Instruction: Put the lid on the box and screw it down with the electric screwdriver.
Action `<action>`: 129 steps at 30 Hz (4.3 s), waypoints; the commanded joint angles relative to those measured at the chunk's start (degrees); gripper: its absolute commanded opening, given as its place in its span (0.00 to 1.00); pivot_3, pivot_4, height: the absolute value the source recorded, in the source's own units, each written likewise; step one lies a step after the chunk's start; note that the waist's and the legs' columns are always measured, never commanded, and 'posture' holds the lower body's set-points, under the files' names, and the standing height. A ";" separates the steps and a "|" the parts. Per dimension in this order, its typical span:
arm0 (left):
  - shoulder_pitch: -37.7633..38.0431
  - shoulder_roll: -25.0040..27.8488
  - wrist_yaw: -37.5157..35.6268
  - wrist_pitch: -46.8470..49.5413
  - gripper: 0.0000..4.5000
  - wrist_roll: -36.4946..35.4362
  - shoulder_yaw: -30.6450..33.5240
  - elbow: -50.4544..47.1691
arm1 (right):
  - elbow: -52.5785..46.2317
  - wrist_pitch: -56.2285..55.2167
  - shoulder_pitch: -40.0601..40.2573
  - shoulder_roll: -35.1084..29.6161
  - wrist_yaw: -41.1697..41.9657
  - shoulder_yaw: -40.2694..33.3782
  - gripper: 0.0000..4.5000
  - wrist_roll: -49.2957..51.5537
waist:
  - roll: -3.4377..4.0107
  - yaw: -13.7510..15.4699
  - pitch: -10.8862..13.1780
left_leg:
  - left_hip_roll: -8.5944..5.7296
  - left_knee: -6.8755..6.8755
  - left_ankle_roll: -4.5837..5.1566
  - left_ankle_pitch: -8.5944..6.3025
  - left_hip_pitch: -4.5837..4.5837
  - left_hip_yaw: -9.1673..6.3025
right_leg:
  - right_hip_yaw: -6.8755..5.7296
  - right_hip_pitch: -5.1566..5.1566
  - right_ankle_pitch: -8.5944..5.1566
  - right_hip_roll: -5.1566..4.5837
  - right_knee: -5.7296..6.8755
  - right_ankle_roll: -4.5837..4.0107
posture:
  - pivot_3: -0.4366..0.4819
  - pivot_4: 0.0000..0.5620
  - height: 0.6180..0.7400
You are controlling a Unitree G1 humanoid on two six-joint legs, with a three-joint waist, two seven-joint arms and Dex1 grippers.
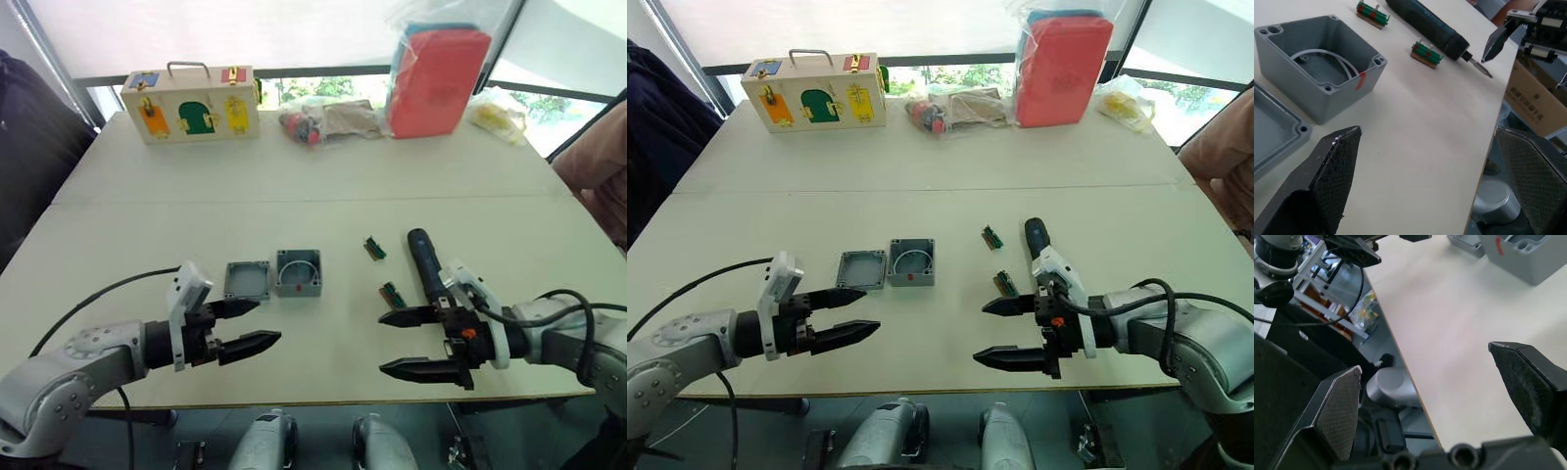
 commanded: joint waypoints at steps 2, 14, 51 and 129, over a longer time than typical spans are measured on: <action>-8.21 7.04 1.16 -0.94 1.00 7.27 1.87 1.90 | 1.34 3.35 -7.08 6.10 -12.72 -3.45 1.00 4.11 | -0.03 0.23 0.04 | 0.00 0.00 -0.04 0.02 0.02 0.00 | 0.01 0.01 0.00 -0.01 0.05 -0.01 | 0.48 0.27 1.00; -58.95 5.50 -32.42 -5.56 1.00 29.50 -37.63 28.96 | -9.03 0.24 -12.27 2.17 -21.26 5.19 1.00 -2.11 | -0.14 1.44 0.11 | -0.22 0.09 0.05 0.04 0.02 0.19 | -0.07 0.10 0.15 0.21 0.06 0.25 | 0.48 0.27 1.00; -58.62 -13.77 -43.57 -18.62 0.14 55.26 -47.64 44.07 | -14.37 3.94 -8.21 8.78 -32.28 6.85 1.00 -9.51 | -0.37 0.01 0.26 | -0.09 0.29 0.13 0.02 -0.09 0.08 | -0.07 -0.07 0.05 0.30 0.57 0.51 | 0.48 0.27 1.00; -45.87 -12.55 23.39 42.79 0.81 28.54 -18.87 29.23 | -4.15 -10.75 -17.12 8.75 -11.79 18.29 1.00 -24.81 | -0.50 0.02 0.41 | -0.27 1.04 -0.13 0.10 -0.13 -0.02 | 0.05 -0.06 -0.21 0.10 1.15 0.89 | 0.48 0.27 1.00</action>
